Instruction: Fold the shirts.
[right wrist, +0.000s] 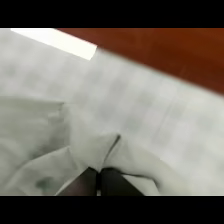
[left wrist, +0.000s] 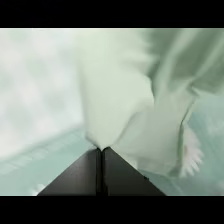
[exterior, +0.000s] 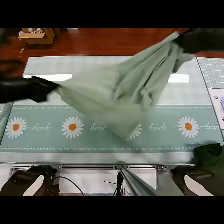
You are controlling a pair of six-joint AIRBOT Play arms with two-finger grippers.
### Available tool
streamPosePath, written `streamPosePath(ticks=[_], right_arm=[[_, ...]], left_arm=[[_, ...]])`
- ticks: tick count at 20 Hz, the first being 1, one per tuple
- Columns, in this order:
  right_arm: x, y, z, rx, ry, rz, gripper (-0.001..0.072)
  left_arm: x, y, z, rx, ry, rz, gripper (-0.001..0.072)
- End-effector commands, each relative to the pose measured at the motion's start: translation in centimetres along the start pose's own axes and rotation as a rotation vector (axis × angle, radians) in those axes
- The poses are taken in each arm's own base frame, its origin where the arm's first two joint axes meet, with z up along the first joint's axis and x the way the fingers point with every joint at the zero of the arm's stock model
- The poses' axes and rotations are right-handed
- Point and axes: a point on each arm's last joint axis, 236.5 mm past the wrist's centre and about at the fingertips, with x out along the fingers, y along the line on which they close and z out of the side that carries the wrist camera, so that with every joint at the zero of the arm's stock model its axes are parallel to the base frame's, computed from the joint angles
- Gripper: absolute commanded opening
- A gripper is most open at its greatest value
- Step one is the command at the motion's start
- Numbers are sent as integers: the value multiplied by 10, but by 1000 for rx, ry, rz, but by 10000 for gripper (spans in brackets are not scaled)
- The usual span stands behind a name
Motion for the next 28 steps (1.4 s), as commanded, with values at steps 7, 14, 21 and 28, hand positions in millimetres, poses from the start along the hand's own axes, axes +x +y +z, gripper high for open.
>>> streamPosePath(ticks=[7,14,21,28], right_arm=[[-153,34,51,25,-298,-62,27],[-206,10,-18,41,-63,-262,27],[-190,7,-77,102,234,-252,27],[-62,-32,-158,157,705,-186,27]], left_arm=[[-205,-35,126,253,-516,246,20],[-210,-38,81,288,-326,265,20],[-174,-5,6,202,86,274,20],[-68,53,-52,72,404,217,19]])
